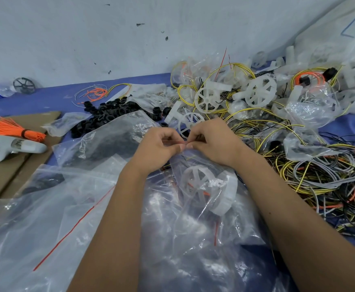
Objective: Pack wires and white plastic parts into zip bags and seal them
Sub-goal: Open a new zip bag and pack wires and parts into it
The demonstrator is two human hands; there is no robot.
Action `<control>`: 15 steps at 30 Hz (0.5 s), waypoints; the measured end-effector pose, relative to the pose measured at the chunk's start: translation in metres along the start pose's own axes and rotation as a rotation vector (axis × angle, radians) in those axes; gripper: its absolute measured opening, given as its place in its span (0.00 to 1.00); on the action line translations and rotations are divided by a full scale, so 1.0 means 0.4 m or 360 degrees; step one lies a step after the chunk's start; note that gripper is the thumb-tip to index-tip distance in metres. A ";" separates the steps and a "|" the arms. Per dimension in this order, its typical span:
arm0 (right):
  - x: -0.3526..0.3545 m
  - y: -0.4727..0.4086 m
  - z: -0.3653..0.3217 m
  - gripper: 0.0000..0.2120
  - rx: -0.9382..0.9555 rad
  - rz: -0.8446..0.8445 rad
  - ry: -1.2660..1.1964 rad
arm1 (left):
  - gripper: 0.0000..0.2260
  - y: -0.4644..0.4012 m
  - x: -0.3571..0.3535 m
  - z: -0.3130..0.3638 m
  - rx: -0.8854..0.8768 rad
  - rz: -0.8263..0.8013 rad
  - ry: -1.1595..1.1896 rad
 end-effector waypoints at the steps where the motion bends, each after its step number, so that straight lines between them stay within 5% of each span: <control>1: 0.001 0.003 -0.002 0.02 0.0008 0.0018 -0.0003 | 0.05 0.001 0.002 0.001 0.0001 0.0003 -0.0004; 15: 0.014 0.037 -0.009 0.04 0.0087 0.0156 0.0111 | 0.03 0.006 -0.011 0.022 -0.0022 0.0014 0.0000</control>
Point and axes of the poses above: each hand's wrist, its own y-axis away from the middle knuckle, its own x-axis out of the back of the hand, z = x × y, the point moved 4 cm from there along -y, towards the middle knuckle, and after that the axes turned 5 degrees about y, right-handed, at the moved point
